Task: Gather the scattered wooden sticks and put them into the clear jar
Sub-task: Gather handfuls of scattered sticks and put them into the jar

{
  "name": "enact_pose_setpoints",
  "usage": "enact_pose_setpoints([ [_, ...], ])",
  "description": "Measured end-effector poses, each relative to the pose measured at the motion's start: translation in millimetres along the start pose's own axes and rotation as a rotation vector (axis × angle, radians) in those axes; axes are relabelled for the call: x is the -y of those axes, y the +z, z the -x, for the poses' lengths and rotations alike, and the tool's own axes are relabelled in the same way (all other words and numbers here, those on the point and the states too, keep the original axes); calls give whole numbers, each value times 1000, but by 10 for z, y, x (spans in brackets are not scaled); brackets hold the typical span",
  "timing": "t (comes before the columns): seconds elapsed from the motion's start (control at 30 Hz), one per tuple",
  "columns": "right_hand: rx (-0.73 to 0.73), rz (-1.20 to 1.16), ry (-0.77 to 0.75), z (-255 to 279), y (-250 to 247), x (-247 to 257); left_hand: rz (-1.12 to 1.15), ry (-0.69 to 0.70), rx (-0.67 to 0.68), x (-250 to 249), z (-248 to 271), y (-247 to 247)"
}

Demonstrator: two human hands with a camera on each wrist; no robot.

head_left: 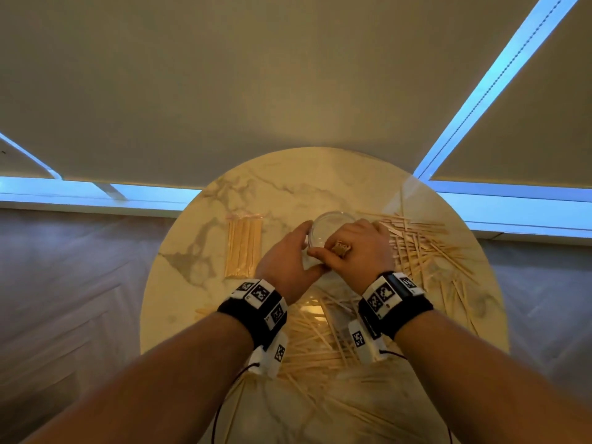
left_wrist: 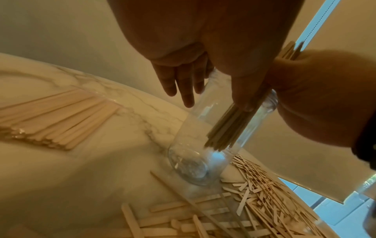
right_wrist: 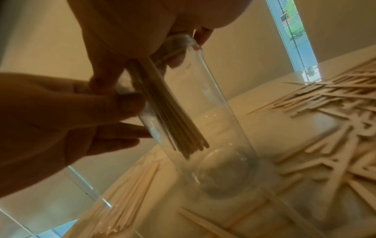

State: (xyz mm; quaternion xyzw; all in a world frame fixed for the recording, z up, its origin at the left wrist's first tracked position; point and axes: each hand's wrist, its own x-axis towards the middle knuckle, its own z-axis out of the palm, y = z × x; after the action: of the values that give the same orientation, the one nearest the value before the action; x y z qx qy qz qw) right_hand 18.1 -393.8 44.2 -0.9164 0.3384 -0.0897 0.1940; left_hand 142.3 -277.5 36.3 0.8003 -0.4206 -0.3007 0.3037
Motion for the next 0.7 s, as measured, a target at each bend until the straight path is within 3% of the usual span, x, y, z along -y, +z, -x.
enact_pose_setpoints([
  [0.17, -45, -100, -88, 96, 52, -58, -49, -15, 24, 30, 9, 4],
  [0.3, -285, -212, -186, 262, -89, -24, -123, -80, 15, 147, 235, -35],
  [0.37, -300, -232, -236, 431, -157, 1, -161, -111, -6, 289, 489, -84],
  [0.47, -8, -222, -317, 836, -13, -8, -220, -240, -22, 604, 1022, -142],
  [0.6, 564, -34, -368, 1517, 452, 41, -355, -453, 98, 1010, 1756, -108],
  [0.7, 850, 86, -409, 1869, 762, 103, -415, -577, 176, 1228, 2121, -23],
])
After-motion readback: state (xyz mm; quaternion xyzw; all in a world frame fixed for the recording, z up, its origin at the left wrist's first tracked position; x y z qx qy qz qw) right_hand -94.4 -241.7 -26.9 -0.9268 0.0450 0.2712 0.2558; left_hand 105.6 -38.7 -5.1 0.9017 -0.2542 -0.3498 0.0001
